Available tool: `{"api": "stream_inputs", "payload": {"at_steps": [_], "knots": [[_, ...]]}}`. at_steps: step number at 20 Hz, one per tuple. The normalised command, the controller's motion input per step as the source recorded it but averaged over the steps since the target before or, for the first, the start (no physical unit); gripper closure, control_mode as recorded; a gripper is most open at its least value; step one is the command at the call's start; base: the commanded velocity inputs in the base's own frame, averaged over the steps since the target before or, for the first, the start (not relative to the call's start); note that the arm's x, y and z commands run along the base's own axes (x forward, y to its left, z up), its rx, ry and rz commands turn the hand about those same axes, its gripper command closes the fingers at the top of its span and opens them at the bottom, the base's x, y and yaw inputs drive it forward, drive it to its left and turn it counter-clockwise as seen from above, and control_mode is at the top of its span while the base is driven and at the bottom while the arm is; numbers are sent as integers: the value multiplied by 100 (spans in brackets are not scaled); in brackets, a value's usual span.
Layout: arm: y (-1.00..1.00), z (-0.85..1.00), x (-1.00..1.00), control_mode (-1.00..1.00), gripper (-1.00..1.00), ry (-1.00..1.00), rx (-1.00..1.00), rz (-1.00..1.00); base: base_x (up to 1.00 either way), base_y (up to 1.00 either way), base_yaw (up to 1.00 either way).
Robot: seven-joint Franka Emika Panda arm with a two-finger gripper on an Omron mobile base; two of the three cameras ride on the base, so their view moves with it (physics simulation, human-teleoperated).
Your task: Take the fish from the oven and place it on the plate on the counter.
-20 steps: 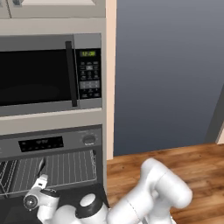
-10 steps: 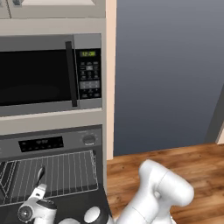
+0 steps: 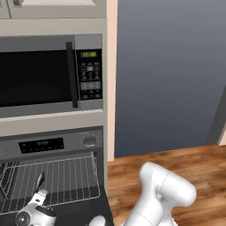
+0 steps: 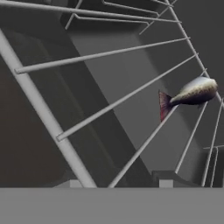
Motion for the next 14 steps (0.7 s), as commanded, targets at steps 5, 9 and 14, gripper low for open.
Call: {"api": "stream_inputs", "payload": {"at_steps": [5, 9, 14], "knots": [[-11, -100, -100, -100, 100, 0, 0, -1, 0, 0, 0], [0, -100, -100, -100, 100, 0, 0, 0, 0, 0, 0], [8, -94, -100, -100, 100, 0, 0, 6, 0, 0, 0]]}}
